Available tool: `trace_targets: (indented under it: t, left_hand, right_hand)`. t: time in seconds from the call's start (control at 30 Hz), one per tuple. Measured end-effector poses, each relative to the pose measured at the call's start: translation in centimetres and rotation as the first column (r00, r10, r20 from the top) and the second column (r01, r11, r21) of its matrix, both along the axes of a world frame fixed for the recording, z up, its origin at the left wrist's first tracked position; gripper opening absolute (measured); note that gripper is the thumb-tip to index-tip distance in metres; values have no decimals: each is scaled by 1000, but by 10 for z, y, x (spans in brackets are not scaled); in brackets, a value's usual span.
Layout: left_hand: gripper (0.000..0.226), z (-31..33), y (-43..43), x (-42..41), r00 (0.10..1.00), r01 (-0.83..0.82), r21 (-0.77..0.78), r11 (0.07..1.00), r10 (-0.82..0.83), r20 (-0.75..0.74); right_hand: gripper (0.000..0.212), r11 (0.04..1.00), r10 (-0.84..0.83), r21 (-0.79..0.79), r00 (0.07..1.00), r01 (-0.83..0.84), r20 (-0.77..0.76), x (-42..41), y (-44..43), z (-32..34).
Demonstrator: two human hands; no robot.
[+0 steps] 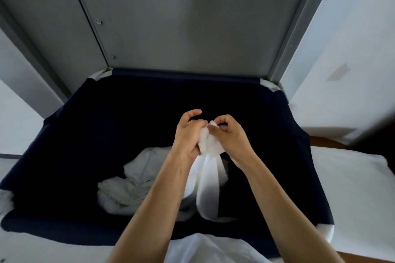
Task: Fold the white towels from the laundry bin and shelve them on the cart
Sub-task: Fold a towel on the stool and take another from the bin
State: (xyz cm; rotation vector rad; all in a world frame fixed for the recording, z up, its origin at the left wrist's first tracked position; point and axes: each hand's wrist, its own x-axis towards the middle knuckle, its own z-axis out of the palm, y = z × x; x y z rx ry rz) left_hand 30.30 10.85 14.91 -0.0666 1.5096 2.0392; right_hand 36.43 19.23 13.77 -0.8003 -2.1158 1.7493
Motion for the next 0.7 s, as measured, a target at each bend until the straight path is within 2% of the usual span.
trace_targets:
  t: [0.07, 0.2, 0.27, 0.4, 0.5, 0.6, 0.7]
  left_hand:
    - [37, 0, 0, 4, 998, 57, 25, 998, -57, -25]
    - [48, -7, -1, 11, 958, 157, -77, 985, -171, -229]
    - [50, -10, -2, 14, 927, 205, -97, 974, -225, -300]
    - [61, -20, -7, 17, 882, 353, -45, 935, -348, -318]
    - [60, -29, -9, 15, 857, 355, -81, 931, -359, -369]
    - [44, -38, -8, 14, 902, 280, -27, 959, -273, -336]
    - [28, -41, -11, 12, 961, 242, 167, 956, -212, -179]
  right_hand:
    - [5, 998, -50, -37, 998, 49, -35, 3, 1, -1]
    - [7, 988, -134, -83, 989, 128, -69, 9, 3, -7]
    - [10, 973, -187, -154, 978, 172, -91, 10, 2, -8]
    - [11, 918, -294, -312, 948, 244, -125, 13, 5, -6]
    - [11, 900, -292, -373, 947, 226, -132, 13, 8, -6]
    - [11, 893, -218, -431, 962, 129, -165, 14, 9, -5]
    - [18, 918, -83, -398, 980, 5, -179, 16, 10, -6]
